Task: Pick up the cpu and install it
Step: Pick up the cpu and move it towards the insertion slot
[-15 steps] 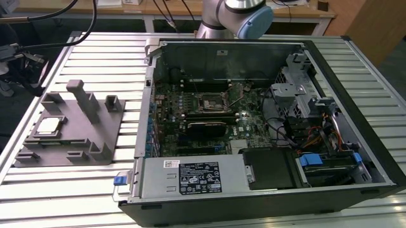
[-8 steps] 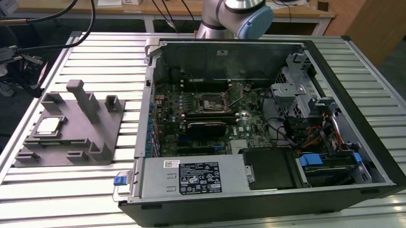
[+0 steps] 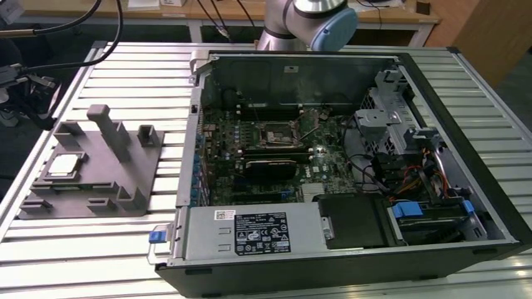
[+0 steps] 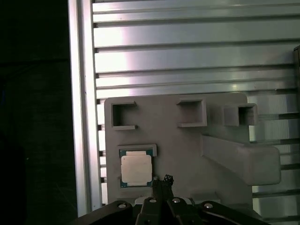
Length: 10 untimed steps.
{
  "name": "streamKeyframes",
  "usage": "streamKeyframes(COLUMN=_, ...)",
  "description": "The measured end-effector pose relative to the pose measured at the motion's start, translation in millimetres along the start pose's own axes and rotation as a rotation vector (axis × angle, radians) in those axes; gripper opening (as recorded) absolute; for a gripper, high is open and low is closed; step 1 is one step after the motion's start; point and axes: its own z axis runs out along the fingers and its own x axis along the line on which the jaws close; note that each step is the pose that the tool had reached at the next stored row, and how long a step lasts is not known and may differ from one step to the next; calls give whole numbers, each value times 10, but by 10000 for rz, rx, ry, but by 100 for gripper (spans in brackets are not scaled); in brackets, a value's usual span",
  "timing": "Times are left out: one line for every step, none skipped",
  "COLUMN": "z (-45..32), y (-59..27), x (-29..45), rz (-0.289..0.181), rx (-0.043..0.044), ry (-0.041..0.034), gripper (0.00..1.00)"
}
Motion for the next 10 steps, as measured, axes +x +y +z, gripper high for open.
streamKeyframes(z=11, y=-1, x=4, rz=-1, rx=-2, ry=-2, gripper=11)
streamKeyframes(z=21, y=-2, x=7, rz=-2, rx=-2, ry=-2, gripper=11)
streamKeyframes(z=31, y=-3, x=14, rz=-1, rx=-1, ry=-1, gripper=11)
streamKeyframes(z=42, y=-3, x=20, rz=0, rx=-1, ry=0, gripper=11)
streamKeyframes(z=55, y=-4, x=24, rz=-1, rx=-1, ry=-2, gripper=11)
streamKeyframes(z=72, y=-5, x=28, rz=-2, rx=-1, ry=-1, gripper=11)
streamKeyframes(z=86, y=-6, x=32, rz=-1, rx=-1, ry=-2, gripper=11)
streamKeyframes(z=104, y=-7, x=37, rz=-1, rx=-1, ry=-2, gripper=11)
streamKeyframes(z=121, y=-8, x=39, rz=-2, rx=-1, ry=-1, gripper=11)
streamKeyframes(z=139, y=-9, x=41, rz=-2, rx=0, ry=0, gripper=11)
